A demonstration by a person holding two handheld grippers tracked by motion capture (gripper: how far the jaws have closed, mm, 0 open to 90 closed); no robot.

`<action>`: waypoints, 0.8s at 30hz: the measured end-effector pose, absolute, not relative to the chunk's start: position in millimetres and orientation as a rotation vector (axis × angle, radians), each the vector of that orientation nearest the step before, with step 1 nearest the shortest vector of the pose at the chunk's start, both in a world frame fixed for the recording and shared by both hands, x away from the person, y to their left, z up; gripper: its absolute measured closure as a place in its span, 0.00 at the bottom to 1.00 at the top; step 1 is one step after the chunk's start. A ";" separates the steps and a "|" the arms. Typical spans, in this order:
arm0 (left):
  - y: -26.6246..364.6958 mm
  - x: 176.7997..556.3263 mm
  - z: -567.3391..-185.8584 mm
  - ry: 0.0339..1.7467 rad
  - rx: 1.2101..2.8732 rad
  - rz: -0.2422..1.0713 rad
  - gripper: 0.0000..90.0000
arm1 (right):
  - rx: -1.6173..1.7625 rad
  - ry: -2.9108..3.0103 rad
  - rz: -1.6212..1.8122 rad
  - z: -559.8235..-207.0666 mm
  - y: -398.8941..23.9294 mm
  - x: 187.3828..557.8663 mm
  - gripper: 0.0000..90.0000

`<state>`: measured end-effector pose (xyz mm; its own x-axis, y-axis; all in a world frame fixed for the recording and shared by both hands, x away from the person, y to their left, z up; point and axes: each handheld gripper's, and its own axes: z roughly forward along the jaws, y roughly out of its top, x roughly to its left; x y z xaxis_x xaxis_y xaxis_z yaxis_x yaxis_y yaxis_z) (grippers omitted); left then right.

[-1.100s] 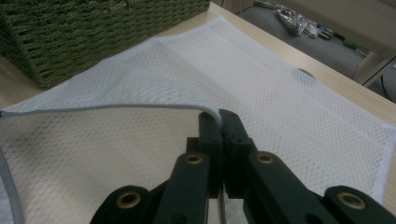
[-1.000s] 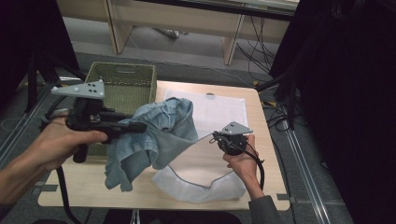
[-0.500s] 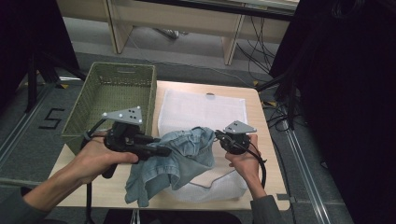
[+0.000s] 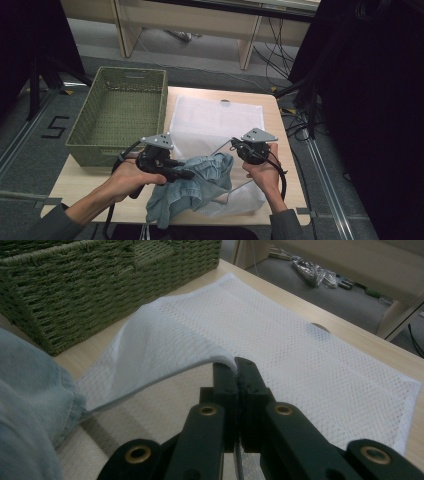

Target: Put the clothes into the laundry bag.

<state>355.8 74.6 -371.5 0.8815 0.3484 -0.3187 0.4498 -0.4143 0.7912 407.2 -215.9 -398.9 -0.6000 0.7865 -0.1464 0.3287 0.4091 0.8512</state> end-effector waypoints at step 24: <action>21.9 411.0 -465.3 0.766 2.103 -0.045 0.68 | 0.864 2.170 1.089 -393.2 -203.5 399.0 1.00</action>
<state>411.0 21.9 -465.3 0.8096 0.5047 -0.2995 0.5365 -0.4296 0.7264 399.0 -203.5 -393.2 -0.6376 0.7469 -0.1889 0.2952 0.4633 0.8356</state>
